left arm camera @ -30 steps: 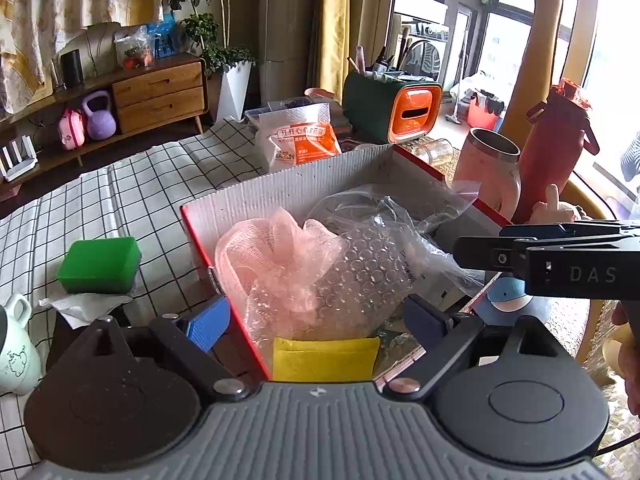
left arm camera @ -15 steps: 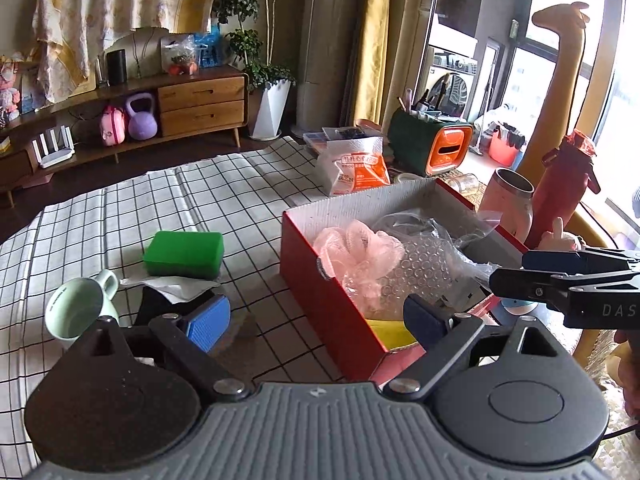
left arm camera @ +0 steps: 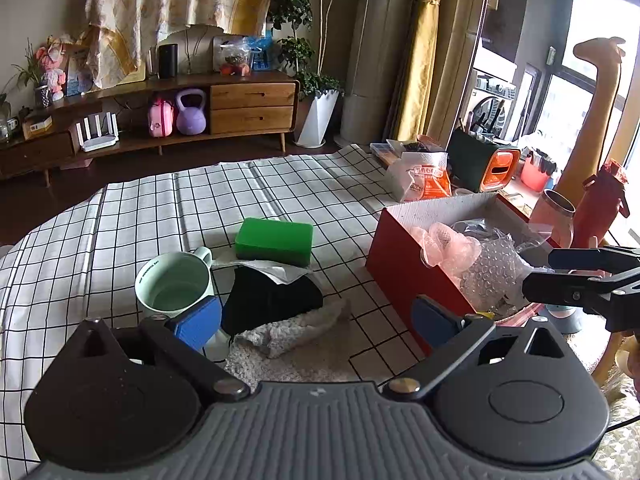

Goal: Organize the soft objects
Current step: 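Move left tool to the white fluffy towel while right tool reaches the green sponge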

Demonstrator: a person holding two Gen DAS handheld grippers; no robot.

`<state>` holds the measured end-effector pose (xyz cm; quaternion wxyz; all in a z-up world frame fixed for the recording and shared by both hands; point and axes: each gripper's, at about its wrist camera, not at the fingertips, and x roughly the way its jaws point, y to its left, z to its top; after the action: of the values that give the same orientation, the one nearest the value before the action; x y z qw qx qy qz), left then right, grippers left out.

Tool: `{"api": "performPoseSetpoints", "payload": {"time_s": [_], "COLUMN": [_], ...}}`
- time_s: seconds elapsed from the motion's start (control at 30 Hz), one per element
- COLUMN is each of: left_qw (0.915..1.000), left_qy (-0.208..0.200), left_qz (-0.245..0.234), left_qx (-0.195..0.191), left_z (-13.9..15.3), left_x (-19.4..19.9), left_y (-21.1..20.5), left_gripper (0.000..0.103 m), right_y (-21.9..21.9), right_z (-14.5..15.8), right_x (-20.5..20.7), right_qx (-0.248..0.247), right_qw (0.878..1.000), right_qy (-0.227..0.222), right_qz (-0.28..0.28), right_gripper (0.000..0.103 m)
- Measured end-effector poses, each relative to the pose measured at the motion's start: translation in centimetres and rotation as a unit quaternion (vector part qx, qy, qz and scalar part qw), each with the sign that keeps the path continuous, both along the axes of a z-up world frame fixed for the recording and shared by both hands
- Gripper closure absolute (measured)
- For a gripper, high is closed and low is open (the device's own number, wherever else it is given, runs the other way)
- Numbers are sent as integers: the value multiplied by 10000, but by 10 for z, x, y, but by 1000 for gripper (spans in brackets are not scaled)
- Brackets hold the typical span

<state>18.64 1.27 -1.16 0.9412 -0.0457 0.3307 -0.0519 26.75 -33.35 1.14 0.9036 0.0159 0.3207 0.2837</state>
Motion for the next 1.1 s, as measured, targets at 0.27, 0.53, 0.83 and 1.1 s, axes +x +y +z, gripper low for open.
{"api": "performPoseSetpoints", "payload": {"time_s": [0.27, 0.53, 0.83, 1.1], "left_qw": [9994, 9980, 9984, 9985], "left_qy": [174, 226, 313, 358], "left_qz": [231, 379, 449, 413], "left_qx": [-203, -459, -146, 47], "left_z": [-34, -74, -110, -135], "left_x": [-1, 4, 25, 41], "left_y": [14, 15, 13, 15], "left_gripper": [0, 0, 0, 0], "right_y": [47, 84, 123, 149], "right_z": [-4, -17, -33, -39], "right_x": [20, 56, 93, 137], "right_qx": [-150, -255, -598, -880], "right_qw": [9994, 9982, 9955, 9929], "right_qy": [149, 388, 474, 398], "right_qz": [270, 373, 554, 691], "right_gripper": [0, 0, 1, 3]}}
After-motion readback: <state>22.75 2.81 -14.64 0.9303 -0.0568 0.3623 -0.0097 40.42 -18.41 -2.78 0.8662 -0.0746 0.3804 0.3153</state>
